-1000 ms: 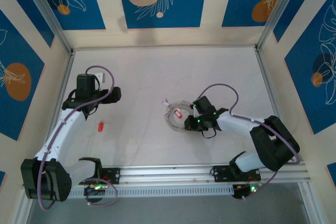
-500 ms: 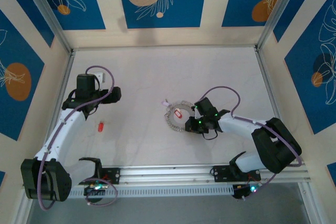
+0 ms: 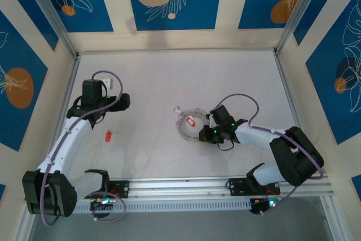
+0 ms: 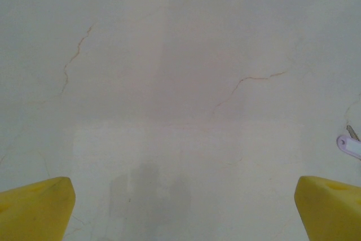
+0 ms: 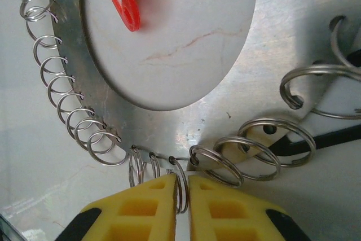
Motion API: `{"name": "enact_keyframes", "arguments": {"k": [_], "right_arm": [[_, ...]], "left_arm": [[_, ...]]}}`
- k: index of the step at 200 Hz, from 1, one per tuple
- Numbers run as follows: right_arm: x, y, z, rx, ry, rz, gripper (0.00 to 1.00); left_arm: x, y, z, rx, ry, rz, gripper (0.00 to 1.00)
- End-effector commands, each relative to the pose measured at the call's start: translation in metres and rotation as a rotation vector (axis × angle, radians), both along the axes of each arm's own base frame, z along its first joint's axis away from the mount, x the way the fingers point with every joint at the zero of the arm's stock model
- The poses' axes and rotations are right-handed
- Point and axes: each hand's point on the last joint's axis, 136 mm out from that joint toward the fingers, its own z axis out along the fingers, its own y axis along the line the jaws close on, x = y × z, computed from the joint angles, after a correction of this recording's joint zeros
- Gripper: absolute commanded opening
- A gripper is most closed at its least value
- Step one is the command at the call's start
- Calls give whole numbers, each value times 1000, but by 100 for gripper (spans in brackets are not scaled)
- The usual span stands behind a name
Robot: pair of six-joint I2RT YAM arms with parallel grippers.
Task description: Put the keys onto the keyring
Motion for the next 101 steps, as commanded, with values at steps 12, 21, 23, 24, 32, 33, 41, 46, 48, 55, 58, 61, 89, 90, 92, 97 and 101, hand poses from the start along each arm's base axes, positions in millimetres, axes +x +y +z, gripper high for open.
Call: {"name": "enact_keyframes", "arguments": {"k": [12,21,23,24,32,33,41,46,48,55,58,61,89,90,92,97,101], "right_arm": [[-4,-1,-7,12,26,1,16],[-4,0,-10,23,27,2,16],[-5,1,-11,25,30,4,16],[-5,1,-10,27,30,4,16],[-6,2,-12,29,36,10,16],[-6,2,-12,30,36,11,16],[-6,3,-12,32,38,16,16],[-6,3,-12,32,36,17,16],[-6,3,-11,34,35,18,16],[-6,3,-11,36,33,16,16],[-6,3,-10,39,30,16,15],[-6,3,-10,42,28,18,15],[-5,6,-4,52,14,40,10],[-5,6,-4,51,13,40,10],[-5,6,-3,51,11,41,9],[-4,5,-2,51,5,43,8],[-3,5,-1,50,-3,44,8]], "left_arm": [[1,-7,9,-25,-20,-18,100],[1,-7,10,-28,-19,-21,100],[1,-7,10,-27,-18,-21,100],[1,-7,10,-27,-17,-21,100],[0,-6,11,-24,-17,-18,100],[0,-6,11,-24,-18,-18,100],[0,-6,11,-24,-21,-12,100],[1,-6,11,-26,-24,-10,100],[1,-6,11,-27,-26,-9,100],[1,-7,11,-33,-28,-11,100],[1,-7,11,-36,-28,-13,100],[1,-8,11,-39,-26,-15,100],[1,-8,12,-35,-25,-17,100],[1,-8,12,-36,-25,-18,100],[2,-8,13,-38,-28,-19,100],[2,-10,13,-44,-33,-25,100],[2,-11,14,-49,-36,-34,100]]}}
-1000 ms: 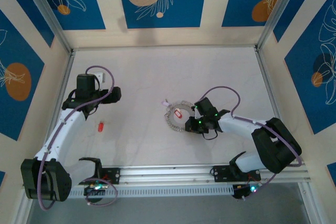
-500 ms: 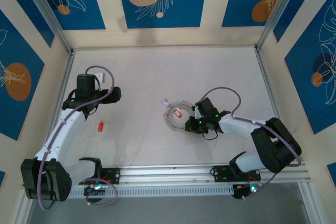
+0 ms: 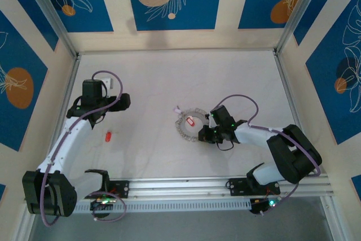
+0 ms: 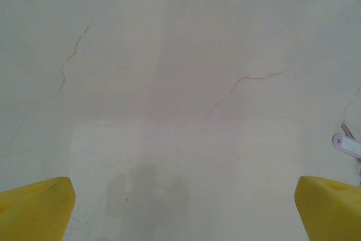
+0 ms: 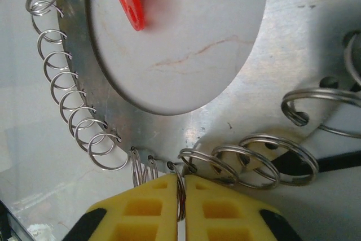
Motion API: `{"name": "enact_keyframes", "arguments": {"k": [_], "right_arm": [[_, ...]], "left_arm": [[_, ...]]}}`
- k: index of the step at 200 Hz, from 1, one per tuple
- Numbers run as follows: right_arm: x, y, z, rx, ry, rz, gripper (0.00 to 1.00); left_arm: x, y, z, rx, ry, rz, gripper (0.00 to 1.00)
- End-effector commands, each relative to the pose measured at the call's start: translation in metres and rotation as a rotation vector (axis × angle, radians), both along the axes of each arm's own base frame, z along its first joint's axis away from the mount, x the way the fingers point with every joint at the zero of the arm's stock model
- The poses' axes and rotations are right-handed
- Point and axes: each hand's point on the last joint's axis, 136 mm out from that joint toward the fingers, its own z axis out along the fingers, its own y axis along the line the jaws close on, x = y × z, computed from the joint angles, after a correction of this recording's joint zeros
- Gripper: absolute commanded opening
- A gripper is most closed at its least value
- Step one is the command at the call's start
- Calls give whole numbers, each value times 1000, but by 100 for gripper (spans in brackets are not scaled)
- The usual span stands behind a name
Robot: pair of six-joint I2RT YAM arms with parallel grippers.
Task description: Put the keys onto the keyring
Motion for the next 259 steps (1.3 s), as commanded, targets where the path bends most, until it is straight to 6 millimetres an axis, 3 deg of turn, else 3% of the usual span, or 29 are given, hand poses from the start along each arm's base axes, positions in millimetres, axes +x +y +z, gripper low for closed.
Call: {"name": "enact_keyframes", "arguments": {"k": [1,20,56,88,122,157,174,182,214,259], "right_arm": [[-5,-2,2,3,3,23,8],[0,2,15,25,-42,47,2],[20,14,58,-33,-212,134,0],[26,21,84,-40,-386,296,0],[31,21,117,-68,-633,418,0],[27,19,145,-84,-881,535,0],[16,27,155,-25,-988,623,0],[12,30,160,-2,-1021,658,0],[1,41,175,86,-1144,716,0],[-19,51,183,182,-1282,809,0]], "left_arm": [[2,-10,14,-42,-39,-33,100],[3,-25,33,-105,-96,-98,100],[-4,-80,78,-330,-310,-364,97],[-39,-140,96,-266,-420,-721,89],[-84,-188,87,-144,-431,-1065,90],[-95,-206,83,-174,-396,-1180,80],[-105,-217,79,-140,-416,-1285,61],[-110,-224,75,-100,-427,-1328,57],[-129,-246,66,-41,-479,-1465,56],[-130,-265,42,1,-482,-1508,49]]}}
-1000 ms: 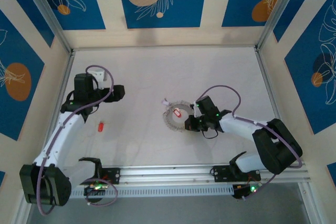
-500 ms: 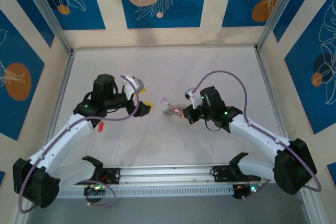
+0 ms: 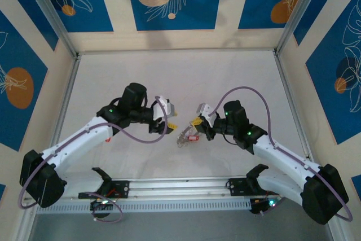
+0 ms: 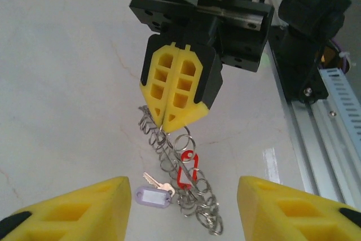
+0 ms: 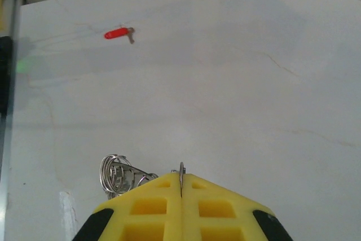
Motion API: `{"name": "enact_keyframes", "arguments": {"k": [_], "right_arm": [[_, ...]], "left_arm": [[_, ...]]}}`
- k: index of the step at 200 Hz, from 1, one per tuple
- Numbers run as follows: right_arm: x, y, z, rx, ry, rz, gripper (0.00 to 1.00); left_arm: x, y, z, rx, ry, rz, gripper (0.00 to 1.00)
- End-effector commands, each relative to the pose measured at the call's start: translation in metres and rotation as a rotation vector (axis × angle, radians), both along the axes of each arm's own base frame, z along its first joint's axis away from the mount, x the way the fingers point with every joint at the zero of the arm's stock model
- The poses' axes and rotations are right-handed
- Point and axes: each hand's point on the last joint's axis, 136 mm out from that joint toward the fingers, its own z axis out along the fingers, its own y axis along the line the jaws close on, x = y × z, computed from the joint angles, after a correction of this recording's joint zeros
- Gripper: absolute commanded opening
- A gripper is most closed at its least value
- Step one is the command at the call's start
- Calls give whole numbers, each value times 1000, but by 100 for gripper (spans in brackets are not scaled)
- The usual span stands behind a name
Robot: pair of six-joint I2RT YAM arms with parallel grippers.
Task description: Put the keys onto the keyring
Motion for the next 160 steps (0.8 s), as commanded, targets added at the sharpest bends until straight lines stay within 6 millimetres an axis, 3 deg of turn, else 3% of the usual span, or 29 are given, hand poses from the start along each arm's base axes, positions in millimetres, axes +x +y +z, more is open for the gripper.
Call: {"name": "enact_keyframes", "arguments": {"k": [1,36,70,133,160], "right_arm": [[-15,13,29,99,-176,138,0],[-32,16,24,117,-210,233,0],[-39,16,17,125,-235,265,0],[-42,20,11,106,-261,280,0],[-44,21,9,99,-275,296,0]], "left_arm": [[2,-12,-6,5,-76,-42,49],[-8,-23,-39,36,-123,-123,40],[-13,-30,-57,57,-138,-157,38],[-18,-37,-53,21,-142,-171,36],[-20,-38,-55,25,-136,-179,28]]}}
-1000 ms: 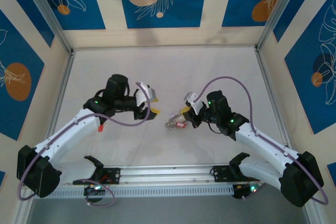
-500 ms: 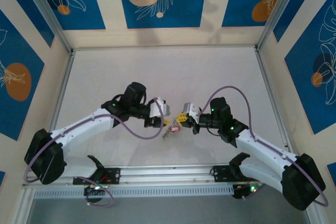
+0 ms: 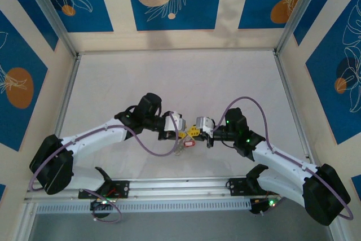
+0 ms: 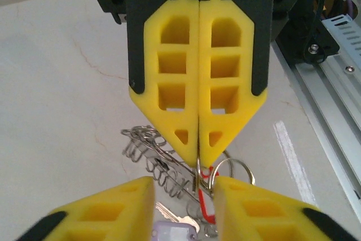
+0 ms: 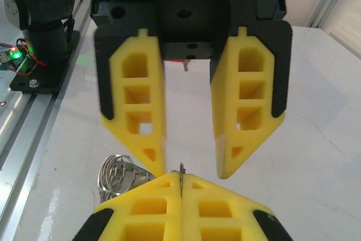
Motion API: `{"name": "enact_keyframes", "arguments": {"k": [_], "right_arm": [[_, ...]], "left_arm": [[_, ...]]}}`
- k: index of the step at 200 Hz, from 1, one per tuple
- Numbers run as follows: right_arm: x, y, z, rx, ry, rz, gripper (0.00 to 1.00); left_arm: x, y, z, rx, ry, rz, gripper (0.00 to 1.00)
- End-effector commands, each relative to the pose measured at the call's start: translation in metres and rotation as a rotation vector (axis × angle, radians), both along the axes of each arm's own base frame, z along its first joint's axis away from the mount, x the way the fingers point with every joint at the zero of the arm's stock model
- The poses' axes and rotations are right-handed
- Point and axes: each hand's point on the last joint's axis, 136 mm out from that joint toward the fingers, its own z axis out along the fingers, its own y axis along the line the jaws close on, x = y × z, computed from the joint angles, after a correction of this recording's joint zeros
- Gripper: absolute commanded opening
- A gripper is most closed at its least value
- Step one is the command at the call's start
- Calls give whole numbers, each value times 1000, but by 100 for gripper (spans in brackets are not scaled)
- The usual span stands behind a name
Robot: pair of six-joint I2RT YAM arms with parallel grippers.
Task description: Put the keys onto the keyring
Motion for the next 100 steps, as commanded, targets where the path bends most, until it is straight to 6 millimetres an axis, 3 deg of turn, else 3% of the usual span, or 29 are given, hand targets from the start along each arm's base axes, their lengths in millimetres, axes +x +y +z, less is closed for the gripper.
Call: {"name": "enact_keyframes", "arguments": {"k": [1,37,57,74,81,100], "right_arm": [[-6,4,9,28,-76,46,0],[-8,5,8,28,-96,45,0],[-9,6,8,17,-108,47,0],[-7,5,6,20,-136,28,0],[-6,4,6,23,-141,18,8],[-8,0,6,15,-139,6,19]], "left_arm": [[-6,-5,-1,-14,-12,-36,27],[-8,-3,-5,12,-11,-47,13],[-9,-2,-6,19,-10,-46,0],[-8,-1,-5,23,-21,-37,0],[-7,0,-4,17,-32,-27,0],[-5,1,5,-25,-62,-1,0]]}}
